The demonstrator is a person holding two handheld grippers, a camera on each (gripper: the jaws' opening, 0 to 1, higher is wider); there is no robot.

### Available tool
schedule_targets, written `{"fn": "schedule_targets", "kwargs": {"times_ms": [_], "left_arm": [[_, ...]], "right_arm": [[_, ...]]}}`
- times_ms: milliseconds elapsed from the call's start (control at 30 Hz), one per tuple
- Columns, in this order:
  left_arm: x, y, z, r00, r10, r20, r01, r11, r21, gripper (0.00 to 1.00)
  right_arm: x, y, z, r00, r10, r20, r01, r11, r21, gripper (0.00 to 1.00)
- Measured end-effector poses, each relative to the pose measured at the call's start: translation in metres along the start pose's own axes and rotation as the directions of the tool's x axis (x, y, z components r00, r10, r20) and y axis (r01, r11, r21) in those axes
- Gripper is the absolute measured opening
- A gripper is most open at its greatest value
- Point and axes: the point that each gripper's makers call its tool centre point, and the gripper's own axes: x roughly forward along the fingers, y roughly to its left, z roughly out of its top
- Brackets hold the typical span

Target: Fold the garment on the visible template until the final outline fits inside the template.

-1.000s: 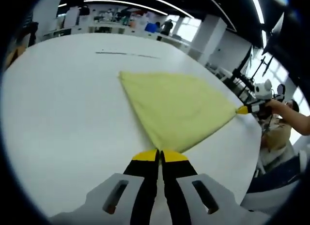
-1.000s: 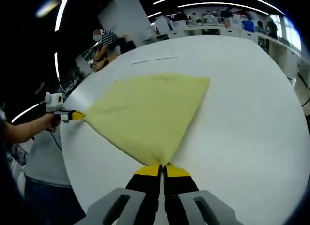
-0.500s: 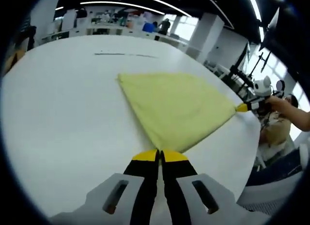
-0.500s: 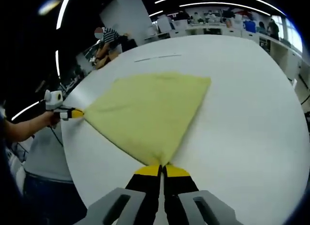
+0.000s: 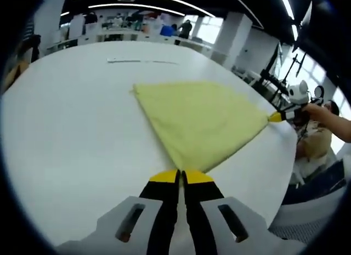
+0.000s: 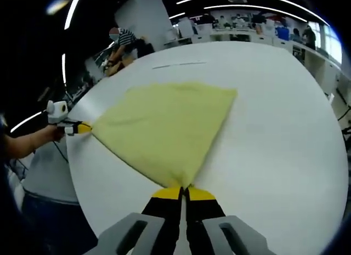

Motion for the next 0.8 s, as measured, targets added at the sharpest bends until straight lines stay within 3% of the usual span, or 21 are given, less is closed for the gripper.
{"fn": "schedule_targets", "kwargs": {"times_ms": [167,367,633,800], "left_arm": [[-0.004,0.003,0.005,0.999,0.016,0.040,-0.016,1.000,-0.016,0.10],[-0.009,0.002,0.012,0.997,0.033,0.065,-0.034,0.999,0.018,0.24],[-0.024,-0.006,0.027,0.991,0.056,0.122,-0.066,0.994,0.083,0.57],[-0.033,-0.020,0.034,0.989,0.024,0.147,-0.043,0.991,0.127,0.63]], "right_arm": [[-0.003,0.001,0.004,1.000,-0.014,0.023,0.015,0.999,-0.029,0.06],[-0.012,0.009,0.019,0.997,-0.004,0.072,0.009,0.998,-0.065,0.33],[-0.025,0.027,0.034,0.993,0.015,0.119,-0.001,0.994,-0.113,0.63],[-0.031,0.041,0.037,0.989,0.029,0.142,-0.009,0.990,-0.144,0.77]]}}
